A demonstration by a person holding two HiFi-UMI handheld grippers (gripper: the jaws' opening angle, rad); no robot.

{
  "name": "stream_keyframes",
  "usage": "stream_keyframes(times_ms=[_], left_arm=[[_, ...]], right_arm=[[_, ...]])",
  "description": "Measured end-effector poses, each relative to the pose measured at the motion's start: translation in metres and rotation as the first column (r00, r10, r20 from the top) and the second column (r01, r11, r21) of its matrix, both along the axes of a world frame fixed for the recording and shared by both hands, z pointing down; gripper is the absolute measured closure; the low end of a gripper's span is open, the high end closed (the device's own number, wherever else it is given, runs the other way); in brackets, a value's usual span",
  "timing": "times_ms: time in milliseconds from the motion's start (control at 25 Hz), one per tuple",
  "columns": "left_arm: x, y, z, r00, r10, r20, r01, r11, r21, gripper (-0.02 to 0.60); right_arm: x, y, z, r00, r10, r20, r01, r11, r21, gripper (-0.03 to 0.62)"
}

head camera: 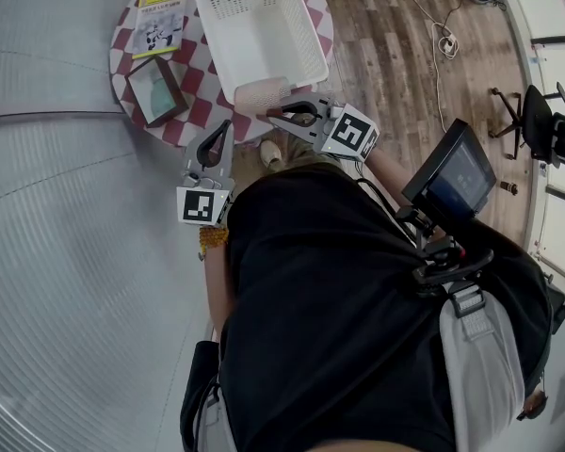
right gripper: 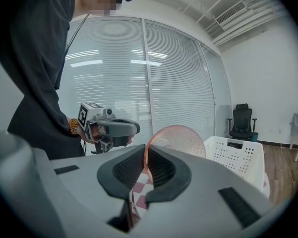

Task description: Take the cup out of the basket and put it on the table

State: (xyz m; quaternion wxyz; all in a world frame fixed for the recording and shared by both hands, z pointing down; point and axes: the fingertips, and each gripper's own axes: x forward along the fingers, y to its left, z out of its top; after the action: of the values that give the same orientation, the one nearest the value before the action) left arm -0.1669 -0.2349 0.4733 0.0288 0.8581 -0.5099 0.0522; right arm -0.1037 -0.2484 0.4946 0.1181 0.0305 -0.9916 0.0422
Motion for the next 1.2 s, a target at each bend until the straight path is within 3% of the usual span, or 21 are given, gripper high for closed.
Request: stream_keyframes(times_ms=[160,280,1200], left_arm=[[0.003,0.000,-0.002,1.000,0.003,-0.010,-0.003,1.000,0.018,0.577],[0.001,0.002,0.004,1.000,-0.011,0.021,0.011,1.000,-0.027,0.577],[-0.001,0.005,0.007,1.000,-0.018,0.004,0.018,1.000,-0.015,0.577]], right_arm=[[0.002,0.000,0.000,1.000,0.006,0.002,-0.006,1.000,-0.002,0.569],[0.002,0.000,0.000,1.000,0.005,0.006,-0.005,1.000,-0.006,0.569],[-0.001,-0.005,-0.001,1.000,-0.003,-0.014,0.004,1.000,0.031,0.569]])
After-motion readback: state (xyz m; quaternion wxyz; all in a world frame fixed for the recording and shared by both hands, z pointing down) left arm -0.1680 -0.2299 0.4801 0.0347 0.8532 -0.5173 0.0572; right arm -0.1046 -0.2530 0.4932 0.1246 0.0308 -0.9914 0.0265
